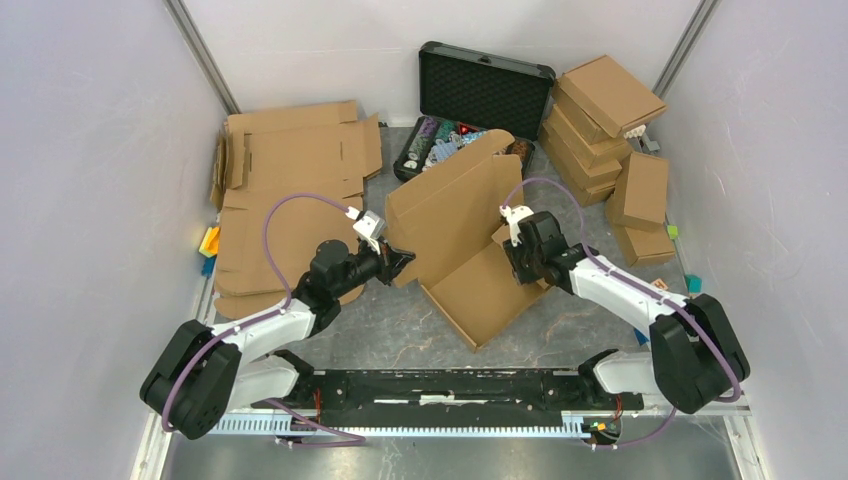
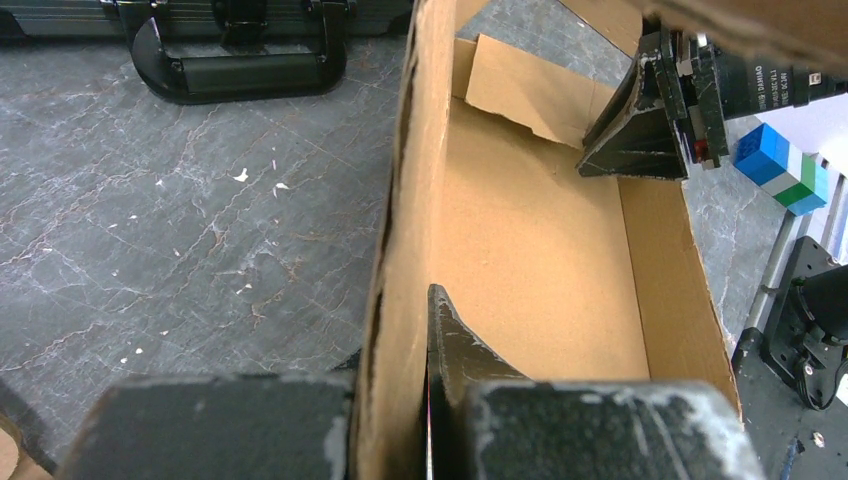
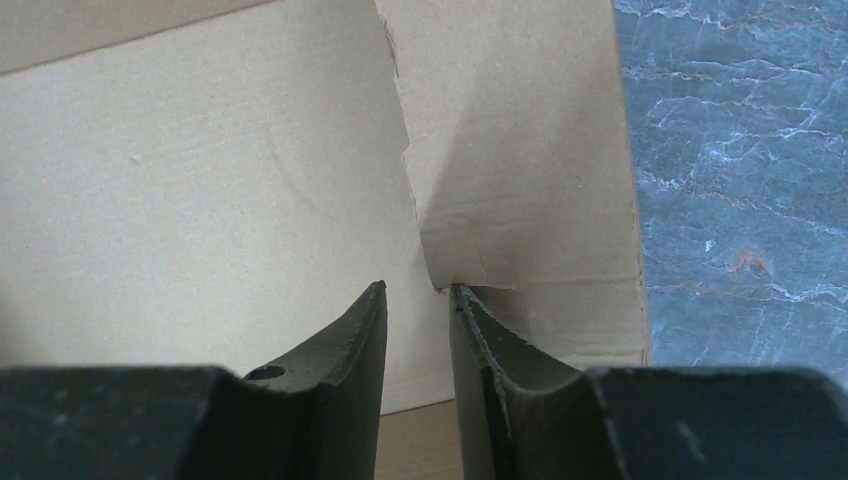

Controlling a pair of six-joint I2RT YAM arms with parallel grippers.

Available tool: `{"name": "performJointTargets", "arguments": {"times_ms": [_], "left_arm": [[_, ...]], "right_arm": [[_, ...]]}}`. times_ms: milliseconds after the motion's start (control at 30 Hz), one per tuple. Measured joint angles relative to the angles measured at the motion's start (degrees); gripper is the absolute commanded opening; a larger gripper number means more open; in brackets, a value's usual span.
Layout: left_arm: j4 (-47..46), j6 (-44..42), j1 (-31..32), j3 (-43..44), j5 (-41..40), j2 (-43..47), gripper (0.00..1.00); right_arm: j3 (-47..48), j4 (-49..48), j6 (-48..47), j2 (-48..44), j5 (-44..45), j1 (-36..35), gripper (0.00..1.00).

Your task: Fold the paper box

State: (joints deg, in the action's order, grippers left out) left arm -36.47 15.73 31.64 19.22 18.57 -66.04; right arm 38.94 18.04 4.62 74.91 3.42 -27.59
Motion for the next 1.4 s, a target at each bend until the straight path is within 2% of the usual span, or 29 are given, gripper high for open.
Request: {"name": "performJointTargets", "arguments": {"times_ms": [200, 333, 567, 733, 900, 1000, 1067, 1167, 1300, 1400], "left_arm": [[-0.07, 0.0, 0.0, 0.0, -0.02, 0.02, 0.02], [-0.13, 0.02, 0.0, 0.0, -0.02, 0.0, 0.02], [-0.33, 0.0, 0.0, 0.0, 0.02, 0.02, 0.02], [-0.66, 0.0, 0.13, 0.0, 0.09, -0.02, 0.02], [-0.92, 0.0, 0.37, 0.0, 0.24, -0.13, 0.02], [-1.25, 0.0, 0.37, 0.02, 0.59, -0.35, 0.02], [-1.36, 0.0, 0.37, 0.02, 0.59, -0.35, 0.02], [-1.38, 0.0, 0.37, 0.02, 0.63, -0.35, 0.02], [-1.38, 0.0, 0.39, 0.02, 0.74, -0.35, 0.02], [-1.38, 0.0, 0.39, 0.02, 0.92, -0.35, 0.02]], "right_arm": [[0.94, 0.46, 0.22, 0.48, 0.0, 1.36, 0.28], [1.18, -1.42, 1.22, 3.17, -1.66, 4.68, 0.27], [2.6, -3.87, 3.69, 10.25, -2.05, 7.63, 0.36], [2.08, -7.78, 7.8, 10.69, -1.27, 9.07, 0.36], [-1.16, -12.26, 14.73, 8.92, 2.14, 9.35, 0.33], [-1.33, -12.98, 18.4, 8.92, 3.17, 9.35, 0.21], [-1.4, -13.09, 21.64, 8.79, 3.8, 9.35, 0.22], [-1.7, -12.55, 28.5, 8.02, 5.44, 9.53, 0.16], [-1.7, -11.56, 38.29, 7.69, 5.92, 10.34, 0.14], [-3.19, -14.64, 45.64, 7.63, 5.68, 10.73, 0.1]]}}
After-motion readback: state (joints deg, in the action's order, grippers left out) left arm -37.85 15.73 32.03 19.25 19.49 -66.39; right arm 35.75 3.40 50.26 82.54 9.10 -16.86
